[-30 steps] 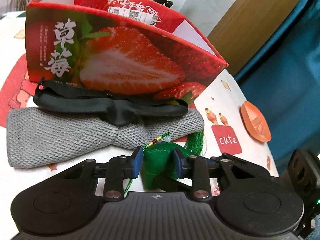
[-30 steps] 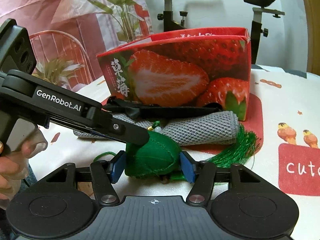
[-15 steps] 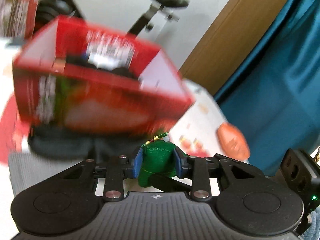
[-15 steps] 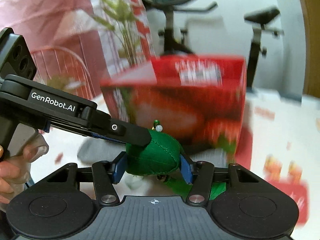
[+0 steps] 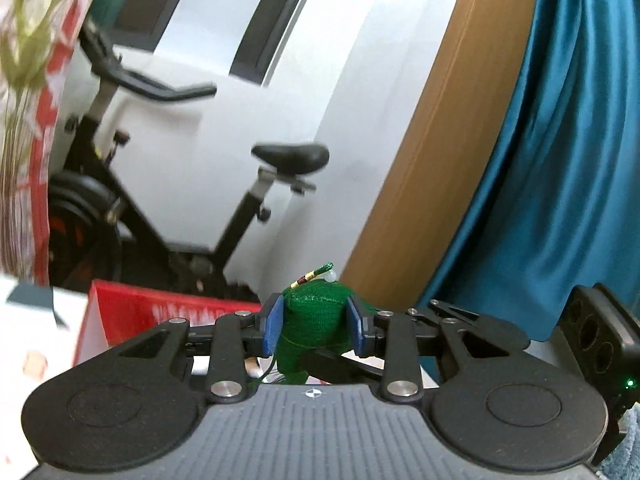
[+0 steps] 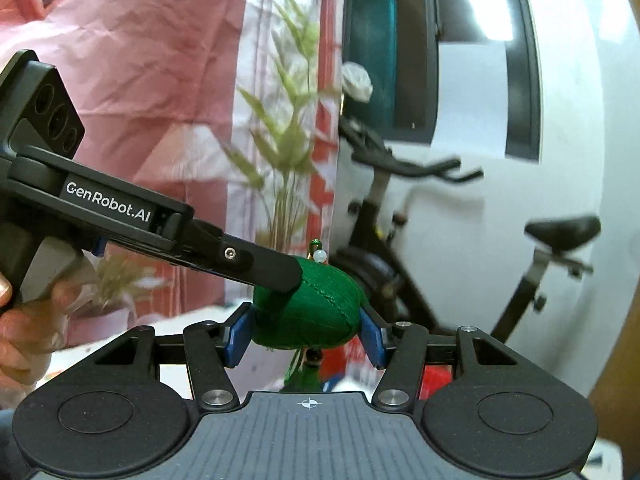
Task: Organize soft objects
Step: 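Lift the green leaf ornament with both tools and carry it over the red box, then lower the green ornament into the red box and open both tools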
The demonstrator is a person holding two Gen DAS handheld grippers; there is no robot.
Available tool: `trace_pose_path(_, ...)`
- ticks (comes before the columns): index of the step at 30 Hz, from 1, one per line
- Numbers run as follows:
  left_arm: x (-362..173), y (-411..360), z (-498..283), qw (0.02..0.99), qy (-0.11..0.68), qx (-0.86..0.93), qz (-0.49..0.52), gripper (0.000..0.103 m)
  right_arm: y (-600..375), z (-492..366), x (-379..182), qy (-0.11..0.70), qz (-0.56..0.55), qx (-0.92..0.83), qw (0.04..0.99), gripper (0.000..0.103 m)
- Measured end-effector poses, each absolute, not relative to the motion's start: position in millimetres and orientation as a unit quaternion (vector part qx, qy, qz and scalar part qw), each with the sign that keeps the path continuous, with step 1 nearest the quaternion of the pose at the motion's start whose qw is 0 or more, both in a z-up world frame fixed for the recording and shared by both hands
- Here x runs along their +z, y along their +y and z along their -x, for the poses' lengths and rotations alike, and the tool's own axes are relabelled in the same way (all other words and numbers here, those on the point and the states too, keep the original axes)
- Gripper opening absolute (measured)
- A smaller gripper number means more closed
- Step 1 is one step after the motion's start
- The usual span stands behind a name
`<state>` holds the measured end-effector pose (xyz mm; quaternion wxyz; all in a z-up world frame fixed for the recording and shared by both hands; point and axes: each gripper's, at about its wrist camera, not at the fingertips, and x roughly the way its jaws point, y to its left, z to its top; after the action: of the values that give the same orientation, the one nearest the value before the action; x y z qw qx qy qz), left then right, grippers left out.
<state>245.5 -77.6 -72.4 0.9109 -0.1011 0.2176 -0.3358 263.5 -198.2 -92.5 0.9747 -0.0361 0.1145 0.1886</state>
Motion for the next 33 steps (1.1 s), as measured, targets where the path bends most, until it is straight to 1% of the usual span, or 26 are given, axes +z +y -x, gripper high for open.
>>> trace_pose_path(5, -61.3, -84.9, -264.7, 0.914, 0.195, -0.342, 0.095, 0.036, -196.8, -286.7, -80.7, 0.09, 0.054, 0.167, 0.98, 0.052)
trace_pose_path(7, -63.3, -93.0, -273.4, 0.915, 0.193, -0.345, 0.079, 0.037, -198.8, -295.4, -84.1, 0.093, 0.053, 0.16, 0.981, 0.052)
trace_pose_path(8, -65.1, -94.1, -276.4, 0.915, 0.196, -0.345, 0.073, 0.04, -198.6, -300.1, -87.7, 0.097, 0.052, 0.159, 0.981, 0.052)
trace_pose_path(10, -71.1, -92.3, -282.8, 0.912, 0.209, -0.347, 0.067, 0.043, -198.3, -308.7, -97.9, 0.111, 0.049, 0.161, 0.979, 0.052)
trace_pose_path(14, -101.3, -88.0, -307.0, 0.905, 0.247, -0.341, 0.068, 0.043, -190.3, -325.7, -125.7, 0.142, 0.043, 0.168, 0.975, 0.052)
trace_pose_path(21, -145.4, -56.2, -344.0, 0.891, 0.317, -0.316, 0.071, 0.043, -166.2, -367.8, -177.3, 0.2, -0.012, 0.195, 0.96, 0.052)
trace_pose_path(27, -170.2, -33.4, -364.2, 0.891, 0.343, -0.29, 0.071, 0.044, -146.1, -395.0, -203.0, 0.248, -0.044, 0.21, 0.945, 0.053)
trace_pose_path(31, -179.5, -24.1, -360.4, 0.89, 0.354, -0.28, 0.064, 0.044, -138.1, -400.6, -214.8, 0.272, -0.048, 0.21, 0.938, 0.055)
trace_pose_path(33, -182.2, -22.6, -361.0, 0.894, 0.353, -0.27, 0.054, 0.044, -136.2, -398.8, -218.6, 0.281, -0.042, 0.208, 0.936, 0.06)
